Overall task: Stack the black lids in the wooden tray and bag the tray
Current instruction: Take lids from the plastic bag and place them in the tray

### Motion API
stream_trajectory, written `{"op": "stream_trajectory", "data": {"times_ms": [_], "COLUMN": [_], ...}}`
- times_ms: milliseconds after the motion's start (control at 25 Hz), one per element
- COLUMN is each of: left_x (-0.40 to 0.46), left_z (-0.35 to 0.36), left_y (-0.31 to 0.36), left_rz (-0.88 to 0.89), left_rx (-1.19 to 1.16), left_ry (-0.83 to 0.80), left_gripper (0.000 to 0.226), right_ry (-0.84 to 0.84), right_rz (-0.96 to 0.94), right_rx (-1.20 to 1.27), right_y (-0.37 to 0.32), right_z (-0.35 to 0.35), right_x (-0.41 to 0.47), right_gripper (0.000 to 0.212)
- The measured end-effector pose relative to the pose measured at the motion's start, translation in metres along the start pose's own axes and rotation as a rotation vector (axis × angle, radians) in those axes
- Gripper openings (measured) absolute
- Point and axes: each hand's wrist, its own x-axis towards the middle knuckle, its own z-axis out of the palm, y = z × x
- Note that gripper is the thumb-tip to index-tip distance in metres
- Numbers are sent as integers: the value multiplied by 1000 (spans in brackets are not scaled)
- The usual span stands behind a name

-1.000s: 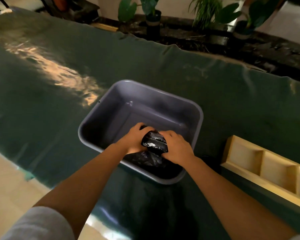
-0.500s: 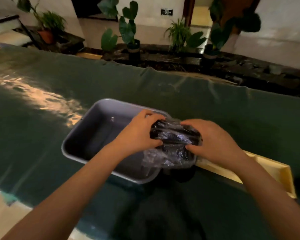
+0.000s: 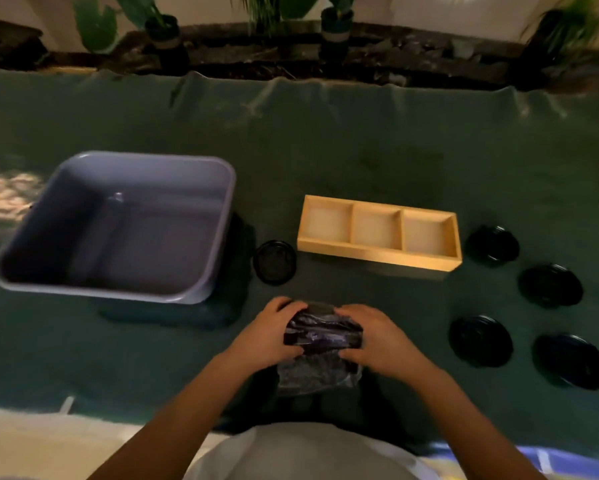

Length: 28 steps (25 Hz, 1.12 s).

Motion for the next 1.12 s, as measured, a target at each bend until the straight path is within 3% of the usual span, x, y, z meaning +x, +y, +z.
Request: {"op": "stream_trajectory", "data": {"times_ms": [80,160,200,280,360,440,560,680,800,880,920,1000,1080,1120], "left_x": [-3,-4,-3,0,4,6,5,6,3,1,1,2,8,11], "left_z": [4,9,15,31,48,57,62,66,66,66,66,65,63,61], "left_y": [4,17,25,38,38,31,25,26,25,22,22,23,26,28], "left_rz": [-34,48,109,167,111,72,82,72,57,52,43,19,-5,-20], "left_rx": [72,218,282,368,410,433,423,436,417,403,397,375,356,348], "left_ry": [111,296,313,218,119,136,186,223,227,230,232,228,217,213], "left_gripper": [89,81,77,69,64,60,59,59,59,58,57,57,57,57], "right_ry": [172,346,302,44,-128,-157,-206,-282,-194,-95,-17,182,322,393], "right_rz": [104,334,454,602,615,609,762,828,774,643,549,305,38,-32], "right_rx": [228,360,397,436,468,632,917,934,983,957,878,528,121,47], "right_y": [19,43,51,56,54,55,60,58,56,65,72,88,96,100], "right_z": [-2,-10,-13,-11,-3,1,-2,-1,-5,-21,-30,-50,-63,-63], "right_x": [-8,-14,-16,-14,-11,-11,-15,-12,-11,-13,-15,-20,-28,-32], "right_gripper": [53,37,32,33,32,29,25,22,14,6,13,23,20,19]}}
